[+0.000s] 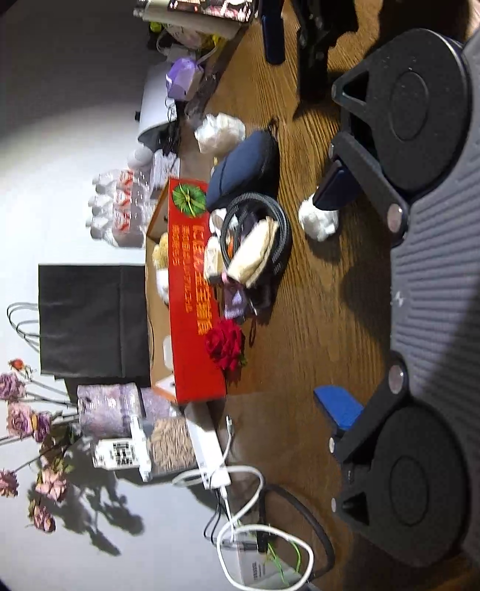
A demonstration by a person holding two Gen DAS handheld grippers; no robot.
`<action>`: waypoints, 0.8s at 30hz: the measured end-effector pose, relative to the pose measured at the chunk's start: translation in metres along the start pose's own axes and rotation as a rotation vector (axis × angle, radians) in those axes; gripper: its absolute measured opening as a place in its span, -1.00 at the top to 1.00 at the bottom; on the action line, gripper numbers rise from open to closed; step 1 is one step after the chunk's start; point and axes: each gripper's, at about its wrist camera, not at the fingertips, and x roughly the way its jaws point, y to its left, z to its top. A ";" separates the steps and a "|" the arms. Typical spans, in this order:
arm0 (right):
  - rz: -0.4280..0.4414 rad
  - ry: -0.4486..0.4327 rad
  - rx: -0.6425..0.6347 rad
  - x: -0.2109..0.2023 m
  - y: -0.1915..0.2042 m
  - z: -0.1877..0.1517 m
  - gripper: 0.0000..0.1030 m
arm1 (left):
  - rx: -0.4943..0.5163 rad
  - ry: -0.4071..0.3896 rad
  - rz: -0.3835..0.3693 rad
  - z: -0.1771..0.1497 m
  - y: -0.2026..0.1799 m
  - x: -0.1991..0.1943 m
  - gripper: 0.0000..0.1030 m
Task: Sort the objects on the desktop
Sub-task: 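Move the left tool toward the crumpled clear plastic wrap while the right tool approaches the navy pouch, then grasp the clear plastic wrap with the left tool while the right grasps the navy pouch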
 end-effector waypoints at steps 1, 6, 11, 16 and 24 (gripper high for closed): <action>0.000 -0.008 0.006 0.001 -0.002 0.003 -0.75 | 0.002 0.000 -0.009 0.001 -0.001 0.001 -1.00; -0.028 -0.015 0.009 0.019 -0.010 0.020 -0.74 | 0.033 0.048 -0.065 0.009 -0.014 0.016 -0.99; -0.020 0.036 0.110 0.053 -0.026 0.035 -0.74 | 0.073 0.066 -0.110 0.011 -0.028 0.032 -0.58; -0.038 0.094 0.219 0.097 -0.037 0.055 -0.74 | 0.047 0.113 -0.136 0.011 -0.027 0.046 0.33; -0.050 0.116 0.247 0.124 -0.033 0.056 -0.47 | -0.049 0.115 -0.109 0.013 -0.006 0.045 0.53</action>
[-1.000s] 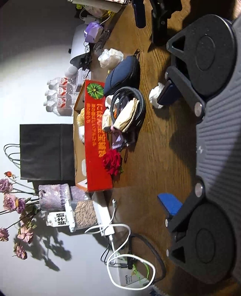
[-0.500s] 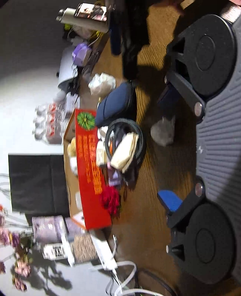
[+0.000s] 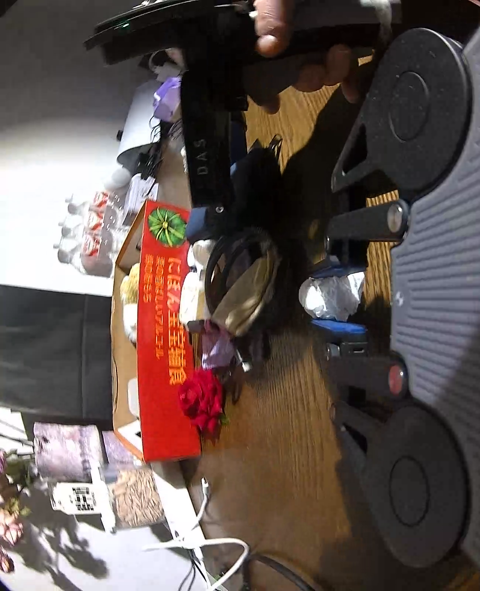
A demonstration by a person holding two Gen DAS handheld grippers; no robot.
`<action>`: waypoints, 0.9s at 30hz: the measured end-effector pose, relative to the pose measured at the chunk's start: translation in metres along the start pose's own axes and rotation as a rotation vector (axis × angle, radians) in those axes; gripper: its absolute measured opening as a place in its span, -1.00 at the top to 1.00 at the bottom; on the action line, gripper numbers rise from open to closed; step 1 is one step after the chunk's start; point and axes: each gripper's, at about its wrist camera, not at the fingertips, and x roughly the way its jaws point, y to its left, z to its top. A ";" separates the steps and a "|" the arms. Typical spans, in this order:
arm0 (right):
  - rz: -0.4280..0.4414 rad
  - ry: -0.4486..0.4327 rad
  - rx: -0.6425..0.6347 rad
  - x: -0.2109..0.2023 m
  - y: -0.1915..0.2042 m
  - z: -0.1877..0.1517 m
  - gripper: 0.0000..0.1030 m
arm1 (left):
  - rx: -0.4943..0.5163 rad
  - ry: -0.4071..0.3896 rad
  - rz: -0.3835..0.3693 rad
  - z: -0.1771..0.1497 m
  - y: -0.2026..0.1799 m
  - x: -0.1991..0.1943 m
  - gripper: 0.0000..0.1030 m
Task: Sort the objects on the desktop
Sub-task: 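Grasp the clear plastic wrap with the left tool while the right grasps the navy pouch, then drop the plastic wrap into the cardboard box while the right tool drops the pouch inside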
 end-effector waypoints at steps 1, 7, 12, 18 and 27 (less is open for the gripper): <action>-0.006 0.001 -0.006 -0.001 0.001 0.000 -0.42 | -0.002 0.000 0.005 0.001 0.000 0.000 0.54; 0.001 -0.001 -0.068 -0.030 0.004 -0.007 -0.20 | -0.017 0.013 0.018 0.001 0.005 -0.007 0.54; 0.022 0.007 -0.187 -0.082 0.002 -0.033 -0.13 | -0.002 -0.001 0.021 -0.003 0.004 -0.020 0.54; 0.045 0.071 -0.261 -0.116 -0.002 -0.068 -0.12 | 0.043 0.035 0.017 -0.013 -0.003 -0.028 0.54; 0.034 0.131 -0.338 -0.120 0.004 -0.081 -0.38 | 0.069 0.038 0.058 -0.023 -0.007 -0.036 -0.05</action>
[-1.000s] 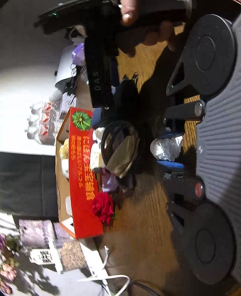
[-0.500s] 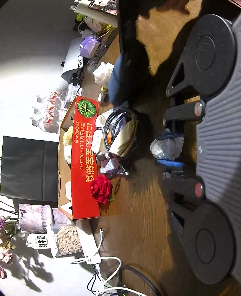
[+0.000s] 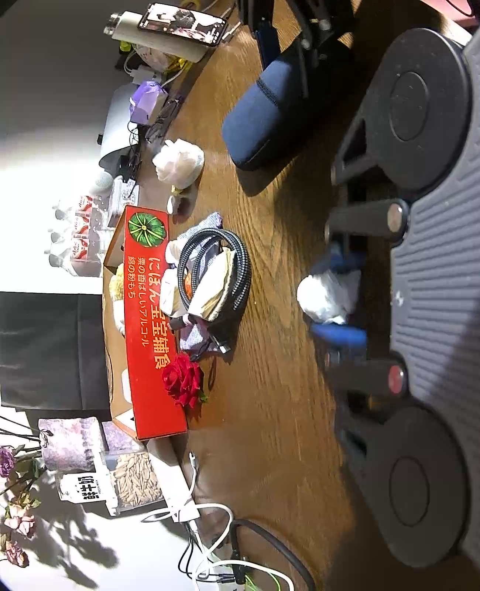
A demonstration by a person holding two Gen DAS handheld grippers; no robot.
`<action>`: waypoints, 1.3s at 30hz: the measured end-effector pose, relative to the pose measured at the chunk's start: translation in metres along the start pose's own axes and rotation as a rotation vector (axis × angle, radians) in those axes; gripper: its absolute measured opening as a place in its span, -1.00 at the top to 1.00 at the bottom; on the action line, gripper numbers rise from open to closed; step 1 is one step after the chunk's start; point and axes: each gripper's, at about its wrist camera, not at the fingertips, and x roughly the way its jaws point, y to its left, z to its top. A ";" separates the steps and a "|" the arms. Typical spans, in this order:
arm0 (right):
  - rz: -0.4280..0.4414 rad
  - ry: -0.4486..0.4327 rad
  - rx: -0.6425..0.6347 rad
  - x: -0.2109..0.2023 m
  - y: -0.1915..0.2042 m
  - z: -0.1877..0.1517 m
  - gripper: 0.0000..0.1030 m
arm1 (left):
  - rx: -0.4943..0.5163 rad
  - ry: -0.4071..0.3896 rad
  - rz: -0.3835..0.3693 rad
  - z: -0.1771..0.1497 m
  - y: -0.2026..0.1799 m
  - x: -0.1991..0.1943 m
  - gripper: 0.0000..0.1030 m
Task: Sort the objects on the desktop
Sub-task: 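Drop the plastic wrap into the cardboard box while the right tool drops the pouch inside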
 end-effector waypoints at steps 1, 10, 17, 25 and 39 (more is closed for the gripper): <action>0.000 0.007 0.005 0.002 0.000 -0.001 -0.40 | 0.008 0.003 0.014 -0.001 -0.002 0.000 -0.17; -0.039 -0.002 0.028 0.020 -0.001 0.008 -0.44 | -0.014 -0.011 0.039 -0.005 0.005 -0.004 -0.55; -0.052 -0.027 0.024 0.022 0.002 0.015 -0.15 | 0.013 -0.029 0.042 -0.003 0.002 -0.001 0.55; 0.010 -0.128 0.042 0.003 0.002 0.034 -0.13 | -0.058 -0.090 0.029 0.018 0.013 -0.005 0.63; 0.089 -0.246 0.141 0.069 -0.057 0.242 -0.13 | -0.121 -0.064 0.027 0.205 0.080 0.090 0.62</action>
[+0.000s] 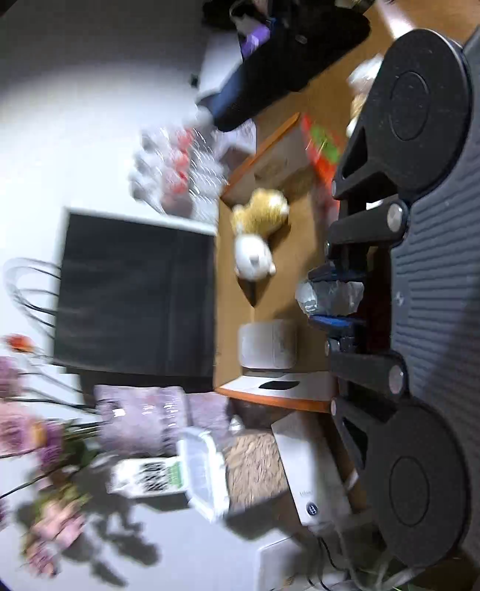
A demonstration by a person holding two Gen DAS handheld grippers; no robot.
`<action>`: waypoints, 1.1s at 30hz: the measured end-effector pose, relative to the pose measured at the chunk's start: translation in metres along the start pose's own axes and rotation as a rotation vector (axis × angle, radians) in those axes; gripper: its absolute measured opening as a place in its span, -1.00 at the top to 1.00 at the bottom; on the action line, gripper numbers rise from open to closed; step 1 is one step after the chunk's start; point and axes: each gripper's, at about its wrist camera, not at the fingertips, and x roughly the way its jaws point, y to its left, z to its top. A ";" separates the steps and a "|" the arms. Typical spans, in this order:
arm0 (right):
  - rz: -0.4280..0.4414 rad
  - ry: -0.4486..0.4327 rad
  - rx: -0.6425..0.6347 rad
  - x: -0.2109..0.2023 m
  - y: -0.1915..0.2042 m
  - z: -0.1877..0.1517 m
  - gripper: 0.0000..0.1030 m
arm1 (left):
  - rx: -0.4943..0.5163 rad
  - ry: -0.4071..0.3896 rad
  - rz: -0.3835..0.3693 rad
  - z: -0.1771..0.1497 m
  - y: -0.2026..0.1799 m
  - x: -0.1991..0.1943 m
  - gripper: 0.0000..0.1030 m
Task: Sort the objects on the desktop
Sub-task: 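Drop the plastic wrap into the cardboard box while the right tool drops the pouch inside, then withdraw both open tools from the cardboard box back over the table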
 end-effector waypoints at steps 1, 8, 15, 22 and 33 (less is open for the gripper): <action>-0.004 0.029 0.023 0.026 -0.003 0.016 -0.13 | -0.026 0.043 0.015 0.013 0.006 0.022 0.62; -0.215 0.326 -0.086 0.173 0.009 0.022 -0.14 | -0.026 0.248 0.118 0.040 0.025 0.123 0.61; -0.266 0.440 -0.042 0.214 -0.001 -0.003 -0.22 | 0.054 0.302 0.132 0.017 0.017 0.151 0.41; -0.249 0.349 -0.035 0.170 0.001 0.015 -0.39 | 0.040 0.241 0.147 0.030 0.012 0.128 -0.23; -0.148 0.045 -0.034 0.021 0.015 -0.008 -0.70 | -0.012 0.026 0.092 0.018 -0.002 0.003 -0.87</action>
